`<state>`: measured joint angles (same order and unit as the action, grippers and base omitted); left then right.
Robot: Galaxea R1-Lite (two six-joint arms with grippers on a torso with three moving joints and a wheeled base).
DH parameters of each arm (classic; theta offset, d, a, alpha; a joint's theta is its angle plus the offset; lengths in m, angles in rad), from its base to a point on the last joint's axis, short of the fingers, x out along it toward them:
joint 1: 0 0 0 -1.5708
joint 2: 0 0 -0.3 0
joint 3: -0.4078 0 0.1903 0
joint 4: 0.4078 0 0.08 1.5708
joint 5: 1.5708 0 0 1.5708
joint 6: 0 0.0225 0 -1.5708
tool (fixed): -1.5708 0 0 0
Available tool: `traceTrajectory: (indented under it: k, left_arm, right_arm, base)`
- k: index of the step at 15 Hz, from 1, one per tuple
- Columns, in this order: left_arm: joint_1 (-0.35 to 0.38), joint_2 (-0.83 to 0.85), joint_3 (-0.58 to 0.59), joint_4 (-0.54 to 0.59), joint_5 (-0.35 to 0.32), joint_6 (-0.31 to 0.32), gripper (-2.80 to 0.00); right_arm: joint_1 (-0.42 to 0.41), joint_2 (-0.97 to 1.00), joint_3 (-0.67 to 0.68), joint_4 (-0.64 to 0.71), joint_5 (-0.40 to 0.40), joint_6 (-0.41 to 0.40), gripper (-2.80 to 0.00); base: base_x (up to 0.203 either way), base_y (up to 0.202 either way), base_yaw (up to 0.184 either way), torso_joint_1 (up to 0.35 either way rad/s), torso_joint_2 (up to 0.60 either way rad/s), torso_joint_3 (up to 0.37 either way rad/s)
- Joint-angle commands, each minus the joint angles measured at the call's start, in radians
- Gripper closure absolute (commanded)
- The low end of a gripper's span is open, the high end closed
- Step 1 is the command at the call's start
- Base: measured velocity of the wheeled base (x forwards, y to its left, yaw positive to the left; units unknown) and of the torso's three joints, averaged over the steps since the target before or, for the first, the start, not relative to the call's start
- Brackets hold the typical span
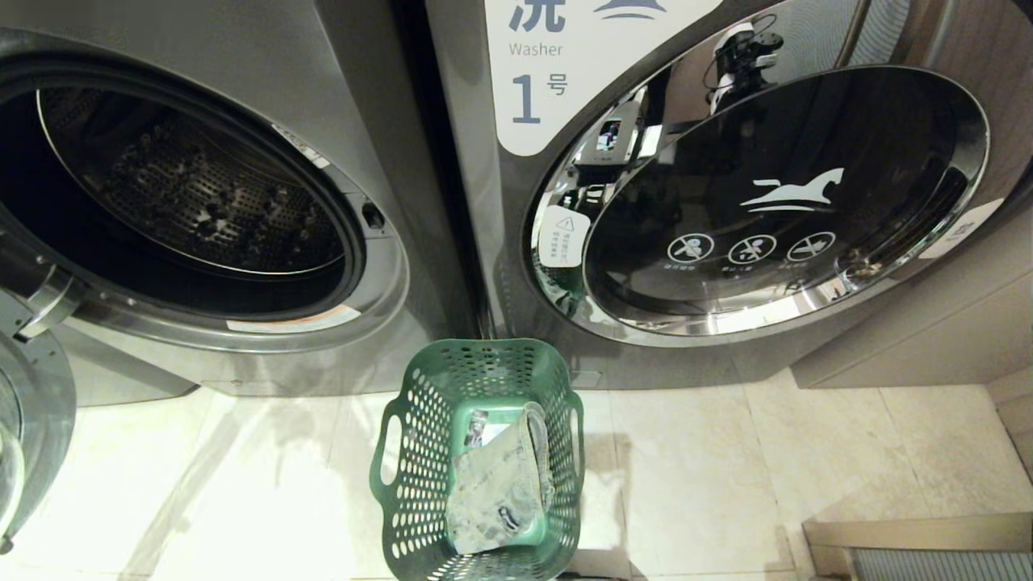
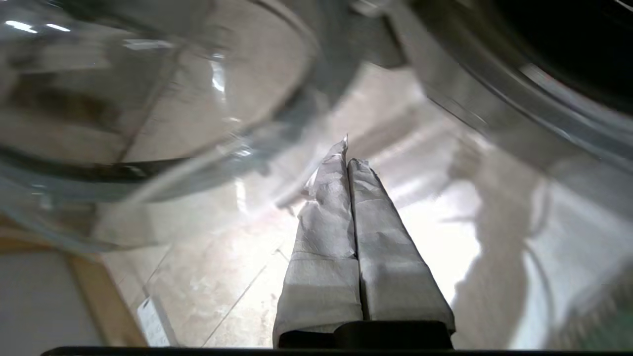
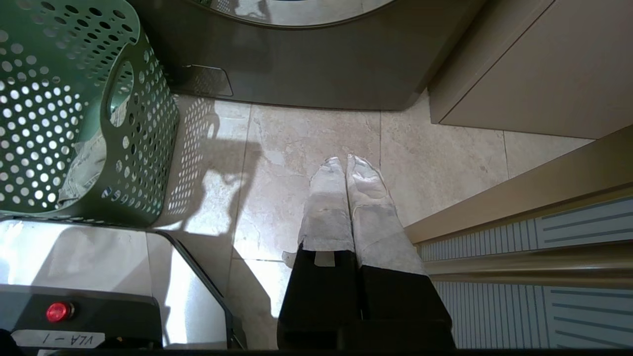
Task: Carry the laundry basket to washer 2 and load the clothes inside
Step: Open the lid of the washing machine
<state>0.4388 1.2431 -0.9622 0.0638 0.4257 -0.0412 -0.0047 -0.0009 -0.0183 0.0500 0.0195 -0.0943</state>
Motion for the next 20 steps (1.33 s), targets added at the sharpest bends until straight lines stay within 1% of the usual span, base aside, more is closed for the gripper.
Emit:
traceTrajectory:
  k: [1, 2, 3, 4, 5, 6, 8, 9, 10, 11, 12, 13, 14, 16, 20]
  left_arm:
    - [-0.169, -0.191, 0.138, 0.001, -0.002, 0.011, 0.00]
    - [-0.265, -0.275, 0.251, 0.000, -0.005, 0.036, 0.00]
    - [-0.345, -0.366, 0.376, -0.004, -0.008, 0.068, 0.00]
    - [-0.394, -0.450, 0.503, -0.018, -0.012, 0.106, 0.00]
    - [-0.430, -0.512, 0.626, -0.047, -0.018, 0.146, 0.00]
    - [-0.453, -0.550, 0.718, -0.083, -0.022, 0.173, 0.00]
    - [-0.489, -0.641, 0.872, -0.147, -0.032, 0.213, 0.00]
    - [-0.495, -0.692, 0.926, -0.159, -0.059, 0.221, 0.00]
    - [-0.494, -0.734, 0.942, -0.154, -0.152, 0.225, 0.00]
    - [-0.478, -0.772, 0.942, -0.132, -0.274, 0.228, 0.00]
    - [-0.446, -0.815, 0.942, -0.103, -0.369, 0.231, 0.00]
    - [-0.399, -0.855, 0.949, -0.081, -0.444, 0.235, 0.00]
    - [-0.370, -0.905, 0.956, -0.071, -0.473, 0.241, 0.00]
    - [-0.343, -0.967, 0.962, -0.063, -0.490, 0.246, 0.00]
    - [-0.340, -0.958, 0.964, -0.061, -0.495, 0.246, 0.00]
  right_arm:
    - [0.000, -0.001, 0.000, -0.001, 0.000, -0.001, 0.00]
    - [0.000, -0.001, 0.000, 0.001, 0.000, -0.001, 0.00]
    - [0.000, -0.001, 0.000, 0.001, 0.000, -0.001, 0.00]
    - [0.000, -0.001, 0.000, 0.000, 0.000, -0.001, 0.00]
    - [0.000, -0.001, 0.000, 0.001, 0.000, -0.001, 0.00]
    - [0.000, -0.001, 0.000, 0.001, 0.000, -0.001, 0.00]
    - [0.000, -0.001, 0.000, 0.001, 0.000, -0.001, 0.00]
    - [0.000, -0.001, 0.000, 0.001, 0.000, -0.001, 0.00]
    - [0.000, -0.001, 0.000, 0.001, 0.000, -0.001, 0.00]
    - [0.000, -0.001, 0.000, 0.001, 0.000, -0.001, 0.00]
    - [0.000, -0.001, 0.000, -0.001, 0.000, -0.001, 0.00]
    - [0.000, -0.001, 0.000, 0.001, 0.000, -0.001, 0.00]
    - [0.000, -0.001, 0.000, 0.001, 0.000, 0.001, 0.00]
    - [0.000, -0.001, -0.002, 0.001, 0.000, 0.002, 0.00]
    - [0.000, -0.001, 0.000, 0.001, 0.000, 0.001, 0.00]
  base:
    - [0.000, 0.000, 0.000, 0.000, 0.00, 0.000]
    - [0.000, 0.000, 0.000, 0.000, 0.00, 0.000]
    - [0.000, 0.000, 0.000, 0.000, 0.00, 0.000]
    - [0.000, 0.000, 0.000, 0.000, 0.00, 0.000]
    - [0.000, 0.000, 0.000, 0.000, 0.00, 0.000]
    - [0.000, 0.000, 0.000, 0.000, 0.00, 0.000]
    - [0.000, 0.000, 0.000, 0.000, 0.00, 0.000]
    - [0.000, 0.000, 0.000, 0.000, 0.00, 0.000]
    - [0.000, 0.000, 0.000, 0.000, 0.00, 0.000]
    - [0.000, 0.000, 0.000, 0.000, 0.00, 0.000]
    - [0.000, 0.000, 0.000, 0.000, 0.00, 0.000]
    - [0.000, 0.000, 0.000, 0.000, 0.00, 0.000]
    - [0.000, 0.000, 0.000, 0.000, 0.00, 0.000]
    - [0.000, 0.000, 0.000, 0.000, 0.00, 0.000]
    - [0.000, 0.000, 0.000, 0.000, 0.00, 0.000]
